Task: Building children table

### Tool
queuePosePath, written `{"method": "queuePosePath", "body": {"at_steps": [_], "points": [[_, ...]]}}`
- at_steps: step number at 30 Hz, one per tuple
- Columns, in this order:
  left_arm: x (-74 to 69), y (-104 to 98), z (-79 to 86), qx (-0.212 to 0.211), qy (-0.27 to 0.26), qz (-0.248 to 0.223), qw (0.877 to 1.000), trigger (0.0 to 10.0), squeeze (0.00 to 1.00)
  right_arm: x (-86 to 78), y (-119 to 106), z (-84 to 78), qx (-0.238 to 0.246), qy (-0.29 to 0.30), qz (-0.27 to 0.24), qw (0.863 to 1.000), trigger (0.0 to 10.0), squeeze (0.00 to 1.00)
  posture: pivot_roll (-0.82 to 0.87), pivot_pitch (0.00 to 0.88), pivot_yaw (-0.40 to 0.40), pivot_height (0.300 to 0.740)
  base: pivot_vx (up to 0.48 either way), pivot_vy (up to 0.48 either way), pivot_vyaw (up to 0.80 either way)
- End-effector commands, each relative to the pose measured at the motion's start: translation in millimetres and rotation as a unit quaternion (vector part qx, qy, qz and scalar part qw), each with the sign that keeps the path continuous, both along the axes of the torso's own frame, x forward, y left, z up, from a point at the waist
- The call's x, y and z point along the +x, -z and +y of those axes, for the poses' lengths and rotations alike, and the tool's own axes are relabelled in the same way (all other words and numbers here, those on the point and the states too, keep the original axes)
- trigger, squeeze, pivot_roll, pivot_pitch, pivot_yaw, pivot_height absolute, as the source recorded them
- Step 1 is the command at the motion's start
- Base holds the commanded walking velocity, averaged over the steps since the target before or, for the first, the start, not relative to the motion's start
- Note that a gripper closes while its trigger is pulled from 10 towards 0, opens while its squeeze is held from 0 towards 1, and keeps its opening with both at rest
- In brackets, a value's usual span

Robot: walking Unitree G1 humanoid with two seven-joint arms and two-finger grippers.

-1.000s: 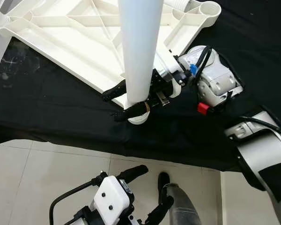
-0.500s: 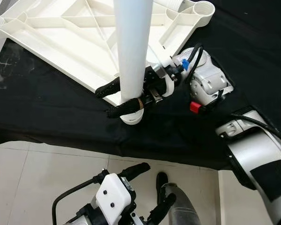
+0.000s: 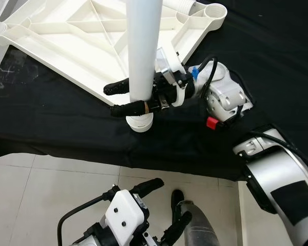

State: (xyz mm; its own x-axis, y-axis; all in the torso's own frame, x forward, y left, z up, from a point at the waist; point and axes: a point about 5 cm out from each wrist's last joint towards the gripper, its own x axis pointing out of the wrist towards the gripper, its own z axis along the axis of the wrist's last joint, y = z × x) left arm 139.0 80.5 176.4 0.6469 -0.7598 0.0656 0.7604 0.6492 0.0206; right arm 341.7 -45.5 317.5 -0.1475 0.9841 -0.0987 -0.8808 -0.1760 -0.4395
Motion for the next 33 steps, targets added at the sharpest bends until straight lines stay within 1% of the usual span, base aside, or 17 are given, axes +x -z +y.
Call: {"method": "queuePosePath", "body": {"at_steps": [1, 5, 8, 9, 11, 12, 16, 19, 20, 22, 24, 25, 27, 28, 30, 32, 33], "points": [[-2.5, 5.7, -0.7, 0.003, 0.001, 0.013, 1.0, 10.0, 0.0, 11.1, 34.2, -8.6, -0.055, 0.065, 0.035, 0.996, 10.0, 0.0, 0.08, 0.495, 0.009, 0.74, 0.0, 0.0, 0.0], [-2.1, 5.8, -0.9, 0.003, 0.001, 0.013, 1.0, 10.0, 0.0, 12.3, 34.8, -10.6, -0.049, 0.096, 0.024, 0.994, 10.0, 0.0, 0.07, 0.494, 0.007, 0.74, 0.0, 0.0, 0.0], [-1.7, 5.9, -1.0, 0.003, 0.001, 0.012, 1.0, 10.0, 0.0, 14.0, 37.3, -11.9, -0.037, 0.161, 0.02, 0.986, 10.0, 0.0, 0.07, 0.493, 0.004, 0.74, 0.0, 0.0, 0.0], [-1.7, 5.9, -1.0, 0.003, 0.001, 0.012, 1.0, 10.0, 0.0, 14.0, 37.3, -11.9, -0.037, 0.161, 0.02, 0.986, 10.0, 0.0, 0.07, 0.493, 0.004, 0.74, 0.0, 0.0, 0.0], [-1.6, 6.0, -1.0, 0.002, 0.001, 0.012, 1.0, 10.0, 0.0, 14.5, 41.7, -10.6, -0.026, 0.207, 0.027, 0.978, 10.0, 0.0, 0.07, 0.493, 0.004, 0.74, 0.0, 0.0, 0.0], [-1.6, 6.0, -1.0, 0.002, 0.001, 0.012, 1.0, 10.0, 0.0, 14.5, 41.7, -10.6, -0.026, 0.207, 0.027, 0.978, 10.0, 0.0, 0.07, 0.493, 0.004, 0.74, 0.0, 0.0, 0.0], [-0.7, 6.1, -1.2, 0.002, 0.0, 0.011, 1.0, 10.0, 0.0, 10.4, 53.0, -7.7, 0.01, 0.301, 0.074, 0.951, 10.0, 0.0, 0.06, 0.491, 0.002, 0.74, 0.0, 0.0, 0.0], [-0.6, 6.3, -1.3, 0.002, 0.0, 0.011, 1.0, 10.0, 0.0, 8.9, 55.3, -7.4, 0.017, 0.319, 0.081, 0.944, 10.0, 0.0, 0.06, 0.49, 0.002, 0.74, 0.0, 0.0, 0.0], [-0.6, 6.4, -1.2, 0.002, 0.0, 0.011, 1.0, 10.0, 0.0, 7.3, 57.6, -6.7, 0.024, 0.335, 0.091, 0.938, 10.0, 0.0, 0.06, 0.49, 0.002, 0.74, 0.0, 0.0, 0.0], [-0.6, 6.4, -1.2, 0.002, 0.0, 0.011, 1.0, 10.0, 0.0, 7.3, 57.6, -6.7, 0.024, 0.335, 0.091, 0.938, 10.0, 0.0, 0.06, 0.49, 0.002, 0.74, 0.0, 0.0, 0.0], [-0.2, 7.1, -0.8, 0.003, 0.0, 0.01, 1.0, 10.0, 0.0, -0.6, 69.3, -4.0, 0.062, 0.406, 0.113, 0.904, 10.0, 0.0, 0.06, 0.486, -0.002, 0.74, 0.0, 0.0, 0.0], [-0.2, 7.1, -0.8, 0.003, 0.0, 0.01, 1.0, 10.0, 0.0, -0.6, 69.3, -4.0, 0.062, 0.406, 0.113, 0.904, 10.0, 0.0, 0.06, 0.486, -0.002, 0.74, 0.0, 0.0, 0.0], [0.2, 7.4, -0.1, 0.004, -0.001, 0.01, 1.0, 10.0, 0.0, -11.8, 80.1, -0.7, 0.083, 0.455, 0.119, 0.879, 10.0, 0.0, 0.06, 0.486, -0.002, 0.74, 0.0, 0.0, 0.0], [0.2, 7.4, -0.1, 0.004, -0.001, 0.01, 1.0, 10.0, 0.0, -11.8, 80.1, -0.7, 0.083, 0.455, 0.119, 0.879, 10.0, 0.0, 0.06, 0.486, -0.002, 0.74, 0.0, 0.0, 0.0], [0.4, 7.5, 0.2, 0.005, -0.001, 0.009, 1.0, 10.0, 0.0, -25.5, 93.5, 4.5, 0.091, 0.488, 0.129, 0.858, 10.0, 0.0, 0.06, 0.486, 0.0, 0.74, 0.0, 0.0, 0.0], [0.4, 7.5, 0.2, 0.005, -0.001, 0.009, 1.0, 10.0, 0.0, -25.5, 93.5, 4.5, 0.091, 0.488, 0.129, 0.858, 10.0, 0.0, 0.06, 0.486, 0.0, 0.74, 0.0, 0.0, 0.0], [1.0, 7.8, 0.8, 0.007, -0.001, 0.009, 1.0, 10.0, 0.0, -37.4, 105.7, 11.8, 0.104, 0.51, 0.143, 0.842, 10.0, 0.0, 0.07, 0.483, 0.004, 0.74, 0.0, 0.0, 0.0]]}}
